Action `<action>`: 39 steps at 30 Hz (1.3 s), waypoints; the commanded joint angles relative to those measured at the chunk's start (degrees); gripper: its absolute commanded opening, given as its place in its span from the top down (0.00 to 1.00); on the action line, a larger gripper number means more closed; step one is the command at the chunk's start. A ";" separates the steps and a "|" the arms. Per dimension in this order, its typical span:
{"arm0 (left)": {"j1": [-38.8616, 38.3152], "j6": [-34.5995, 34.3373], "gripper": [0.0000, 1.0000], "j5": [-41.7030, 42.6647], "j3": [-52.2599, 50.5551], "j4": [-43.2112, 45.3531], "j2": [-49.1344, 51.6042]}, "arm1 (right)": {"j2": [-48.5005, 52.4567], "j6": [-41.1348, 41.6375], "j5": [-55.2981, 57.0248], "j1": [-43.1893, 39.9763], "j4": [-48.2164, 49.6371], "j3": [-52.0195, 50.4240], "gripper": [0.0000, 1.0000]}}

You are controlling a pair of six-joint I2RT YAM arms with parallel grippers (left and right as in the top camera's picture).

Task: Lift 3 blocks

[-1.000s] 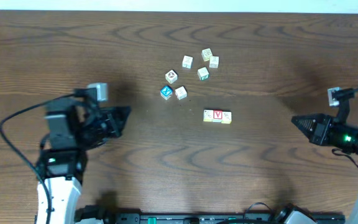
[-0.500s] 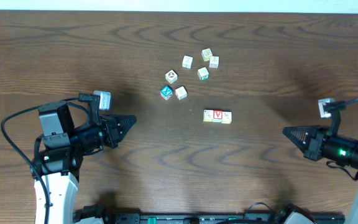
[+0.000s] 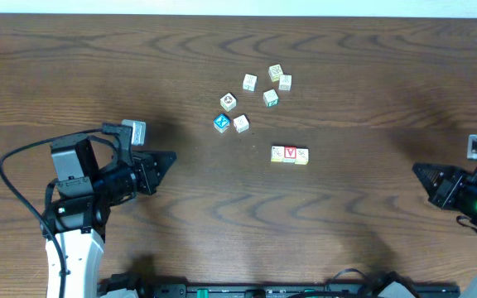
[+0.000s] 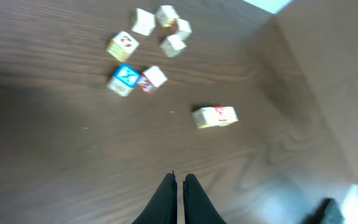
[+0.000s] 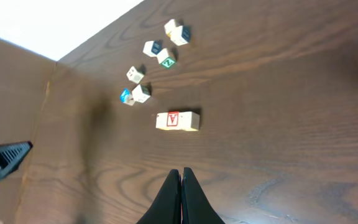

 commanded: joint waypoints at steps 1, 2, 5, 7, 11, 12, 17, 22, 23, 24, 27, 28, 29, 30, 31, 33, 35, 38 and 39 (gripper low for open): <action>-0.28 -0.59 0.93 -3.93 0.11 1.36 0.35 | 3.15 7.17 4.63 1.33 1.42 -0.55 0.99; -0.83 -1.20 0.93 -3.98 0.11 1.90 0.74 | 4.09 9.46 8.15 2.16 2.21 -0.55 0.99; -3.26 -3.04 0.93 -5.62 0.11 3.72 2.58 | 6.73 15.87 14.99 4.98 5.22 -0.55 0.99; -5.66 -4.57 0.93 -8.55 0.11 5.09 4.24 | 8.26 19.37 19.78 7.54 7.87 -0.55 0.99; -11.30 -7.13 0.93 -11.26 0.11 9.33 8.02 | 9.60 25.20 27.89 13.18 12.13 -0.55 0.99; -12.76 -7.98 0.93 -11.30 0.11 10.97 9.20 | 9.60 25.22 27.91 14.80 13.16 -0.55 0.99; -18.49 -12.39 0.93 -11.41 0.11 19.04 16.31 | 10.69 25.64 21.16 21.42 16.92 -0.68 0.99; -22.03 -15.43 0.93 -9.84 0.11 24.68 25.38 | 16.35 22.27 13.73 24.76 20.20 -1.66 0.99; -22.18 -15.43 0.93 -9.14 0.11 25.27 26.38 | 17.49 21.18 13.09 24.72 20.41 -1.88 0.99; -22.23 -15.41 0.93 -8.44 0.11 25.92 27.26 | 18.88 19.15 11.47 24.63 20.57 -2.16 0.99; -22.29 -16.09 0.93 -8.35 0.11 27.98 29.44 | 23.21 14.40 6.34 24.63 21.42 -2.99 0.99; -22.38 -16.74 0.93 -8.37 0.11 28.70 30.14 | 24.44 14.40 6.19 24.74 21.77 -3.15 0.99; -22.58 -17.14 0.93 -8.37 0.11 29.33 30.69 | 25.64 14.34 6.23 24.98 22.18 -3.34 0.99; -22.97 -17.42 0.93 -8.39 0.11 30.34 31.39 | 27.12 13.55 6.19 25.38 22.53 -3.54 0.99; -23.43 -17.79 0.93 -8.44 0.11 31.28 31.98 | 28.30 12.92 6.19 25.86 22.75 -3.54 0.99; -24.96 -19.43 0.93 -10.56 0.13 32.94 33.16 | 30.95 12.52 6.03 27.69 24.50 -3.54 0.99; -26.08 -19.87 0.93 -13.25 0.13 33.16 33.64 | 32.35 12.57 5.51 29.49 26.62 -3.54 0.99; -27.06 -19.85 0.93 -14.91 0.13 33.22 33.73 | 33.27 13.07 5.64 31.69 29.49 -3.54 0.99; -27.17 -19.87 0.93 -15.10 0.13 33.59 33.79 | 33.51 13.31 5.68 32.52 30.58 -3.54 0.99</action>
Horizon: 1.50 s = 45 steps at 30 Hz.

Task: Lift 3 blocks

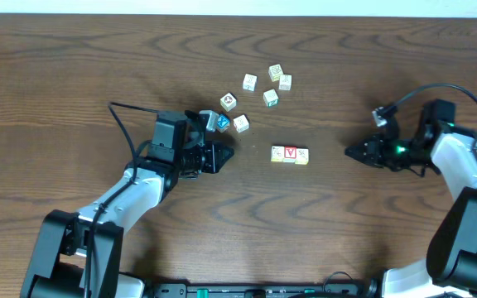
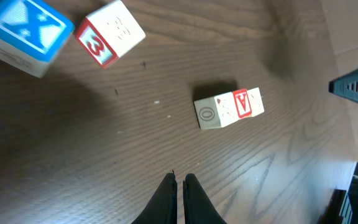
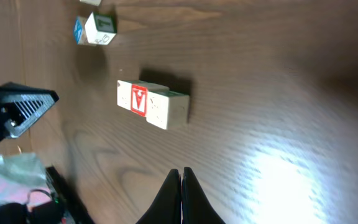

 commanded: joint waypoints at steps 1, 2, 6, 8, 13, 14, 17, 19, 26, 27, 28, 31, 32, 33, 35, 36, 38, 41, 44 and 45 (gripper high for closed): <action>-0.79 -1.33 0.93 -3.04 0.11 1.29 0.55 | 0.92 0.24 -1.60 3.32 3.02 -0.26 0.99; -0.76 -1.62 0.93 -3.06 0.13 1.73 0.70 | 1.05 1.64 -0.66 3.91 3.85 -0.26 0.99; -0.79 -2.23 0.93 -3.48 0.85 1.79 1.55 | 1.27 6.10 3.72 5.73 6.47 -0.26 0.99; -0.79 -2.45 0.93 -3.85 1.40 1.75 2.45 | 1.27 8.96 8.41 6.27 6.58 -0.26 0.99; -1.90 -3.52 0.93 -4.33 3.69 1.77 6.99 | 1.79 9.90 11.72 7.50 6.43 -0.28 0.99; -2.34 -3.72 0.93 -4.33 4.42 1.77 8.31 | 2.03 9.90 11.82 7.80 6.62 -0.28 0.99; -3.93 -4.17 0.93 -4.28 7.23 1.31 12.44 | 3.04 10.88 13.07 8.76 7.06 -0.28 0.99; -5.01 -4.15 0.93 -4.44 8.50 1.31 13.64 | 4.17 11.21 14.27 9.35 7.32 -0.28 0.99; -6.78 -3.39 0.93 -9.68 11.26 -4.46 13.77 | 8.44 12.31 14.01 12.33 10.25 -0.28 0.99; -6.91 -3.21 0.93 -9.68 11.41 -4.79 13.77 | 8.96 12.66 14.01 12.92 10.88 -0.28 0.99; -7.06 -3.10 0.93 -9.86 11.52 -4.96 13.77 | 9.38 13.31 14.03 13.53 11.56 -0.28 0.99; -7.65 -2.99 0.93 -10.97 11.52 -5.16 13.77 | 10.01 14.75 14.03 15.21 13.38 -0.28 0.99; -7.91 -3.02 0.93 -11.45 11.54 -5.22 13.79 | 10.14 14.84 14.05 15.85 13.92 -0.28 0.99; -8.26 -2.99 0.93 -11.85 11.63 -5.38 13.77 | 10.14 14.86 14.05 16.41 14.27 -0.28 0.99; -8.76 -3.02 0.93 -11.82 11.82 -5.40 13.79 | 10.14 15.13 14.34 17.49 14.88 -0.28 0.99; -9.05 -3.02 0.93 -11.82 12.00 -5.44 13.79 | 10.14 15.65 14.75 17.84 15.19 -0.28 0.99; -9.62 -3.02 0.93 -11.82 12.57 -5.81 13.79 | 10.14 16.81 16.06 18.36 15.52 -0.28 0.99; -10.32 -2.99 0.93 -11.82 13.49 -6.23 13.79 | 10.14 16.83 16.13 18.45 15.61 -0.28 0.99; -10.64 -3.02 0.93 -11.85 14.23 -6.21 13.79 | 10.14 16.96 16.13 18.45 15.56 -0.28 0.99; -10.67 -3.02 0.93 -11.85 14.40 -6.23 13.81 | 10.14 16.98 16.13 18.45 15.56 -0.28 0.99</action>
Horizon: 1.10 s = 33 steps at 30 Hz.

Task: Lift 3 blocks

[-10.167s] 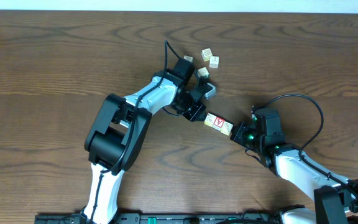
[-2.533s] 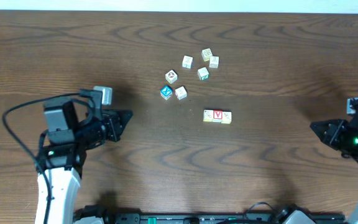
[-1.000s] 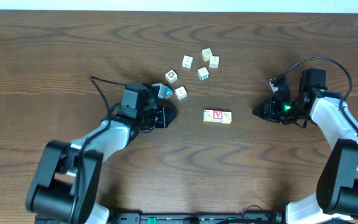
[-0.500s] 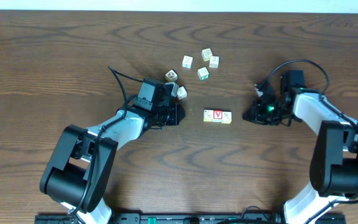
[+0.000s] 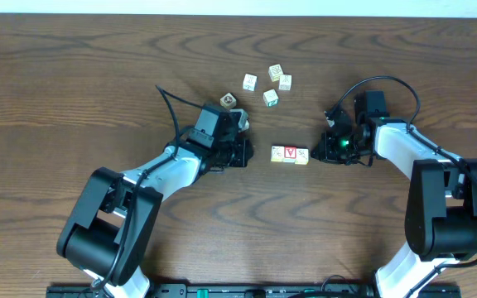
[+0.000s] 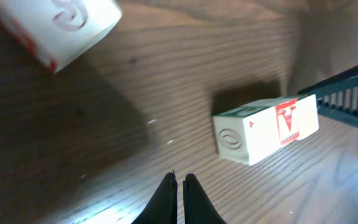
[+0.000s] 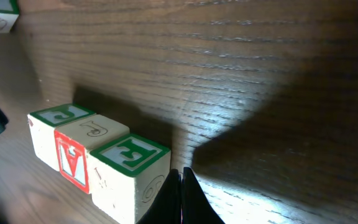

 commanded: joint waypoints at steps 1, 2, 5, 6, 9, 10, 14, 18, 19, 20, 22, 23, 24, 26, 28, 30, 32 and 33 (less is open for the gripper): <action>-0.35 0.72 0.93 -0.76 2.19 -0.11 0.28 | 0.48 0.92 0.26 0.33 0.11 -0.24 0.99; -0.35 0.72 0.93 -0.76 2.25 -0.11 0.28 | 0.48 0.92 0.24 0.33 0.11 -0.24 0.99; -0.35 0.72 0.93 -0.76 2.25 -0.11 0.48 | 0.48 0.96 -0.61 0.37 0.09 -0.24 0.99; -0.35 0.72 0.93 -0.74 2.32 -0.11 0.72 | 0.48 1.31 -0.57 0.55 0.04 -0.24 0.99; -0.42 0.66 0.93 -0.63 2.67 -0.11 2.08 | 0.48 2.47 -0.59 1.42 0.09 -0.24 0.99; -0.50 0.68 0.93 -0.37 2.84 -0.11 2.67 | 0.48 2.86 -0.61 1.84 0.11 -0.24 0.99; -0.72 0.70 0.93 1.25 3.63 -0.09 4.74 | 0.48 3.91 -0.57 3.56 0.13 -0.24 0.99; -0.72 0.70 0.93 1.53 3.80 0.44 4.76 | 0.48 4.20 -0.59 3.80 0.15 -0.24 0.99; -0.72 0.70 0.93 2.01 3.82 0.57 4.76 | 0.48 4.33 -0.57 3.80 0.13 -0.24 0.99; -0.72 0.72 0.93 2.84 3.85 0.81 4.76 | 0.48 4.33 -0.57 3.80 0.15 -0.24 0.99; -0.72 0.74 0.93 4.52 3.85 1.42 4.76 | 0.48 4.33 -0.57 3.80 0.15 -0.24 0.99; -0.72 0.74 0.92 4.50 3.85 1.44 4.76 | 0.48 4.33 -0.57 3.80 0.15 -0.24 0.99; -0.72 0.74 0.93 4.50 3.87 1.44 4.76 | 0.48 4.33 -0.57 3.80 0.13 -0.24 0.99; -0.72 0.74 0.93 4.59 3.85 1.42 4.76 | 0.48 4.33 -0.59 3.80 0.13 -0.24 0.99; -0.76 0.96 0.93 6.16 3.85 1.88 4.76 | 0.48 4.33 -0.61 3.80 0.13 -0.24 0.99; -0.87 0.94 0.93 7.10 3.87 2.51 4.76 | 0.48 4.33 -0.61 3.87 0.13 -0.24 0.99; -1.07 0.92 0.93 7.10 3.89 2.78 4.76 | 0.48 4.33 -0.61 3.87 0.09 -0.24 0.99; -1.18 0.92 0.93 7.10 3.91 2.95 4.76 | 0.48 4.33 -0.63 3.87 0.09 -0.24 0.99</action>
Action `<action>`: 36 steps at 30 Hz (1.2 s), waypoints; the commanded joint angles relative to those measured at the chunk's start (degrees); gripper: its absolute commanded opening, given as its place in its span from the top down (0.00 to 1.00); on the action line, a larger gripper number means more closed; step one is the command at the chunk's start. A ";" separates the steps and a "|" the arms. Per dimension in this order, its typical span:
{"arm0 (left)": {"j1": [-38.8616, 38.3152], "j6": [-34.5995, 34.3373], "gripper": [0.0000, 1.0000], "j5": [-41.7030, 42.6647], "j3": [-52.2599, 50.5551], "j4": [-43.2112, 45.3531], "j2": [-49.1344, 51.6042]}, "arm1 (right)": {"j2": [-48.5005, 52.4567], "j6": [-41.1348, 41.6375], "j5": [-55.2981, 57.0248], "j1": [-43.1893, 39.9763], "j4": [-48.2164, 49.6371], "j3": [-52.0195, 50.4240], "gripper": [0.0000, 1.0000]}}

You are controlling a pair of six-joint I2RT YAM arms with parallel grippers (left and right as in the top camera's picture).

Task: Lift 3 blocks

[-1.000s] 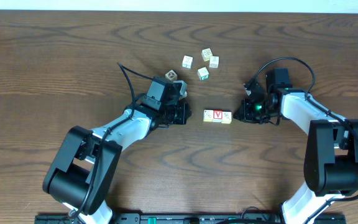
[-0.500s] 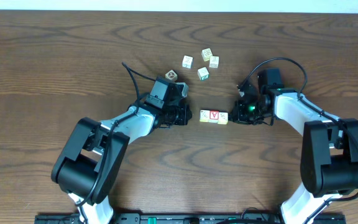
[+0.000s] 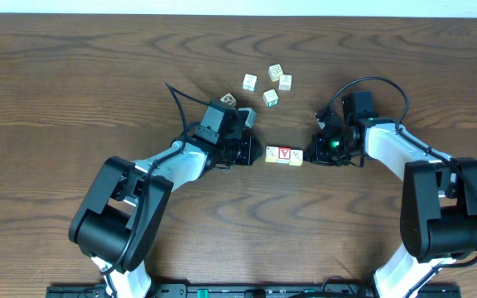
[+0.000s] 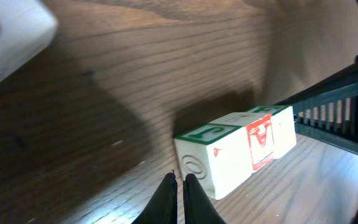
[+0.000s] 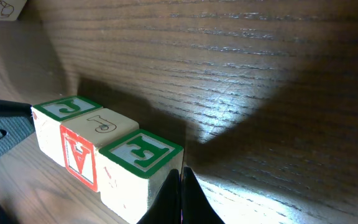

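Three lettered blocks form one row (image 3: 283, 156) on the table, its middle block bearing a red A (image 5: 82, 152). My left gripper (image 3: 257, 154) is shut, its tips (image 4: 179, 180) at the row's left end block (image 4: 210, 158). From the other side, my right gripper (image 3: 309, 154) is shut too, with its tips (image 5: 181, 174) against the green E block (image 5: 138, 168). The row lies squeezed between the two shut grippers. In the right wrist view the left gripper's fingers show just beyond the far end block (image 5: 58, 115).
Several loose blocks lie behind the row, among them one (image 3: 270, 98) nearest it and another (image 3: 249, 82) farther back. A white block (image 4: 5, 37) sits close by the left arm. Both arms' cables arch over the table.
Both shut grippers have moved in to the ends of the three-block row. The row itself sits slightly further left than before.
Both arms stood at the table's outer sides, grippers shut, far from the blocks. Then each had come partway toward the three-block row. Later they were near its two ends, and now they touch it from both sides.
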 commanded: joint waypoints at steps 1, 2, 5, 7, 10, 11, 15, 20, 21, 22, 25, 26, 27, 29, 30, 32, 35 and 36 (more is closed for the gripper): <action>-0.66 0.90 0.93 1.81 1.40 0.39 0.20 | 0.48 0.81 -0.90 0.24 0.00 -0.24 0.99; -1.11 0.90 0.93 1.77 1.40 0.72 0.22 | 0.48 0.81 -1.53 0.24 0.04 -0.24 0.99; -1.49 0.87 0.93 1.31 1.40 0.79 0.22 | 0.48 0.81 -1.53 0.24 0.02 -0.24 0.99; -1.53 0.85 0.93 0.52 1.40 0.72 0.22 | 0.48 0.81 -1.64 0.24 0.02 -0.24 0.99; -1.53 0.87 0.93 0.46 1.40 0.76 0.22 | 0.48 0.81 -1.66 0.24 0.02 -0.24 0.99; -1.53 0.87 0.93 0.44 1.40 0.76 0.22 | 0.48 0.81 -1.66 0.24 0.02 -0.24 0.99; -1.51 0.63 0.93 -0.63 1.40 0.74 0.57 | 0.48 0.81 -1.66 0.24 0.00 -0.24 0.99; -1.51 0.66 0.93 -1.31 1.40 0.07 1.73 | 0.48 0.81 -1.64 0.24 0.00 -0.24 0.99; -1.51 0.63 0.93 -1.46 1.40 0.04 1.84 | 0.48 0.81 -1.66 0.24 0.00 -0.24 0.99; -1.51 0.66 0.93 -1.51 1.40 0.11 2.08 | 0.48 0.81 -1.64 0.24 0.00 -0.24 0.99; -1.51 0.63 0.93 -3.02 1.40 0.04 2.23 | 0.48 0.81 -1.66 0.24 0.00 -0.24 0.99; -1.51 0.63 0.93 -2.99 1.40 0.11 2.23 | 0.48 0.81 -1.64 0.24 0.00 -0.24 0.99; -1.51 0.63 0.93 -2.99 1.40 0.26 2.23 | 0.48 0.81 -1.64 0.24 0.00 -0.24 0.99; -1.51 0.44 0.93 -2.99 1.40 0.39 2.23 | 0.48 0.81 -1.66 0.24 0.00 -0.24 0.99; -1.51 0.44 0.93 -2.99 1.40 0.50 2.25 | 0.48 0.81 -1.66 0.24 0.00 -0.24 0.99; -1.51 0.42 0.92 -2.97 1.40 0.63 2.23 | 0.48 0.81 -1.66 0.24 0.00 -0.24 0.99; -1.51 -0.87 0.93 -2.95 1.44 0.76 2.25 | 0.48 0.81 -1.66 0.24 0.00 -0.24 0.99; -1.51 -1.55 0.93 -2.95 1.44 0.74 2.25 | 0.48 0.81 -1.66 0.24 0.00 -0.24 0.99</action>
